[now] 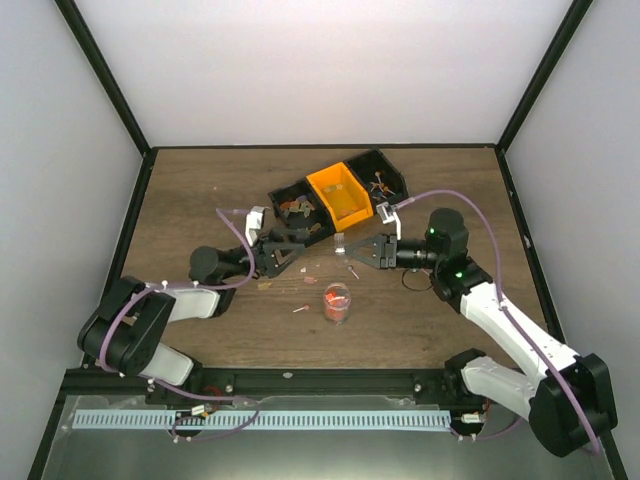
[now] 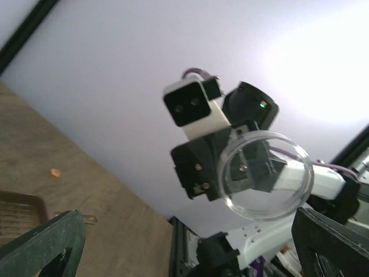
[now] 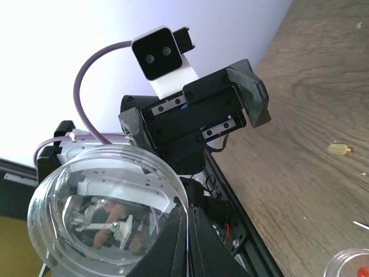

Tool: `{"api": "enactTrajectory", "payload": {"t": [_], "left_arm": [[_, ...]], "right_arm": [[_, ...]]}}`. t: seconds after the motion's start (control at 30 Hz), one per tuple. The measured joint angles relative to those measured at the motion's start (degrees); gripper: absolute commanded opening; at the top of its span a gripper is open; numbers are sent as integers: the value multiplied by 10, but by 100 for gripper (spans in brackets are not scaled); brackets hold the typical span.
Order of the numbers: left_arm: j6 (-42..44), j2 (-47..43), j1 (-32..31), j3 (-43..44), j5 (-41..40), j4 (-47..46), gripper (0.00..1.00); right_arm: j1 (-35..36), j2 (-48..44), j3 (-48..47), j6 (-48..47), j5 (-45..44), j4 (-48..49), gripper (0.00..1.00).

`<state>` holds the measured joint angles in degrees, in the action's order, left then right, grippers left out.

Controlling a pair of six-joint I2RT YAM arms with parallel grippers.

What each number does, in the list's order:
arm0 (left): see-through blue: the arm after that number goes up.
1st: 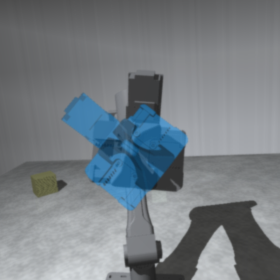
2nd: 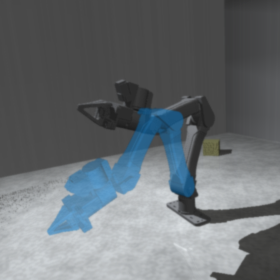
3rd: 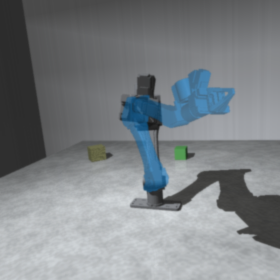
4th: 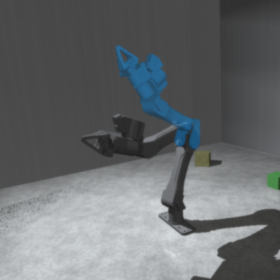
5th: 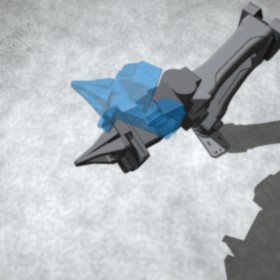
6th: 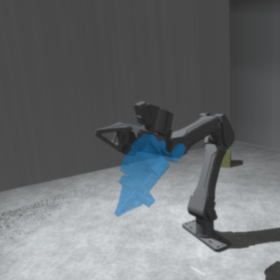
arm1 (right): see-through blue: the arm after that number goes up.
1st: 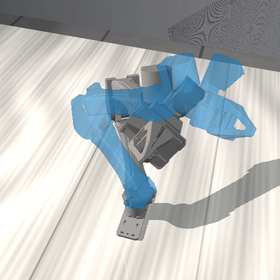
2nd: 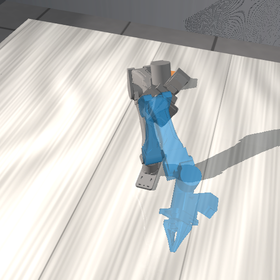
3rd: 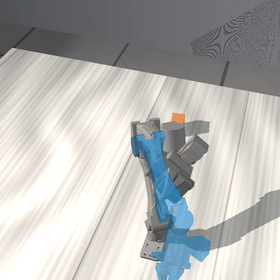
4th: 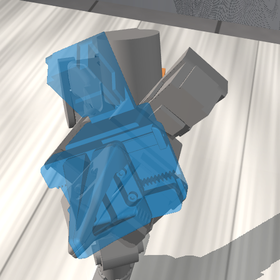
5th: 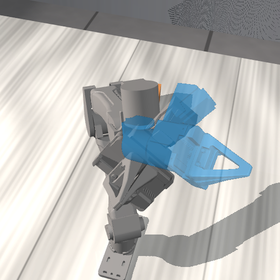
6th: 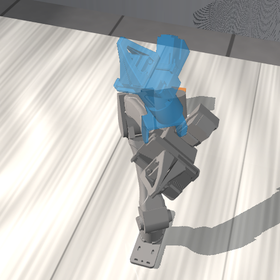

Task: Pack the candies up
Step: Pick up the bottle lid at the center of the board.

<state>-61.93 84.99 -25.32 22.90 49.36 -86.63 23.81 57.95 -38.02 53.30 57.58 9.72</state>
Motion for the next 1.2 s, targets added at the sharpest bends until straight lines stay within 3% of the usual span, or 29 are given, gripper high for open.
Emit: {"api": "enactTrajectory", "payload": {"t": [0.37, 1.2], "left_arm": [[-23, 6, -60, 48, 50, -4, 100], [-30, 66, -84, 81, 52, -7, 99]], "right_arm": [[0, 42, 16, 38, 63, 106, 1], [0, 83, 13, -24, 64, 51, 1]]}}
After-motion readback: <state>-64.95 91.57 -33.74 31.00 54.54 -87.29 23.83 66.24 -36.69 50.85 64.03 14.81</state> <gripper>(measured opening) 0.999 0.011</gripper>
